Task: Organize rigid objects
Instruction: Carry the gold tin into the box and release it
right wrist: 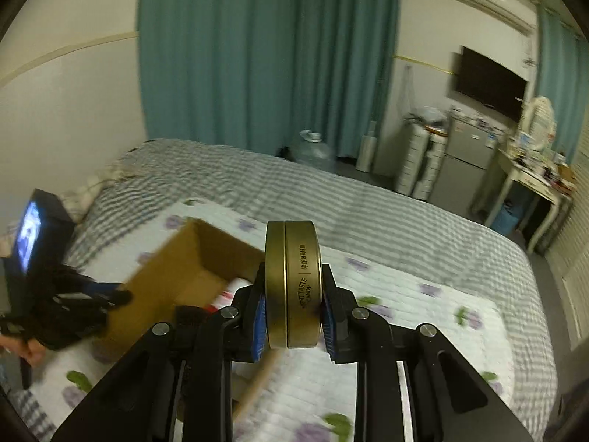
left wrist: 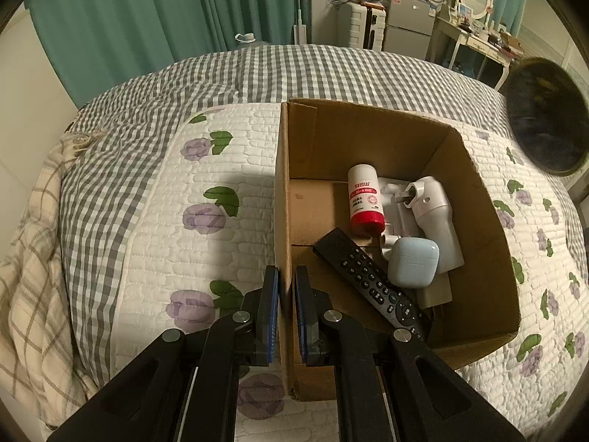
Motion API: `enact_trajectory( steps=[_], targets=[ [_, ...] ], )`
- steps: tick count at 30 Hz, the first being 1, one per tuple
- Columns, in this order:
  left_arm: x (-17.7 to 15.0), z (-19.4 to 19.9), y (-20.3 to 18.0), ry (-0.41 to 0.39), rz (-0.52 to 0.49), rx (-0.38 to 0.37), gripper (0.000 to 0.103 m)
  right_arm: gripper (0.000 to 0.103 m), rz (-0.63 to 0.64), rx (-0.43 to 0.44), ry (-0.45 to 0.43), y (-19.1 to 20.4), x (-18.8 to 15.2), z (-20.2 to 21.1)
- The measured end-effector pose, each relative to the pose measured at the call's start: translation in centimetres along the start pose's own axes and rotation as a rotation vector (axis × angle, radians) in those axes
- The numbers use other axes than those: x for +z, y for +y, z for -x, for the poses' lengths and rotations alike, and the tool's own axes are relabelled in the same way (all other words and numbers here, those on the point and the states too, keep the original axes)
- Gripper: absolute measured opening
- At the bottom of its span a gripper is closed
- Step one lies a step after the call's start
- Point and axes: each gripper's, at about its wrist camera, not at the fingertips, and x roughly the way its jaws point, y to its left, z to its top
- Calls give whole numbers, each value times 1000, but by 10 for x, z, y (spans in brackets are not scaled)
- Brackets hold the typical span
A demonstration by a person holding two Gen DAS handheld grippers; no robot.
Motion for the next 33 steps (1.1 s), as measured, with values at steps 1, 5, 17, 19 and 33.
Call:
enact_trajectory(
  steps=[1, 5, 17, 19, 33],
  targets=[
    [0, 0, 0, -2, 0, 1, 8, 24, 6, 23, 7, 10, 2, -8],
    [-1, -1, -3, -12, -18, 18, 8, 24, 18, 81, 54, 38, -1, -42],
    [-3, -1, -2, -11, -10, -1, 8, 24, 8, 202, 276, 65, -36, -134],
    [-3, 0, -1, -14, -1, -8, 8, 24, 22, 216, 276, 68, -38, -133],
    [-3, 1, -2, -14, 15, 7, 8, 62, 13, 225, 250, 49, -40, -99]
  ],
)
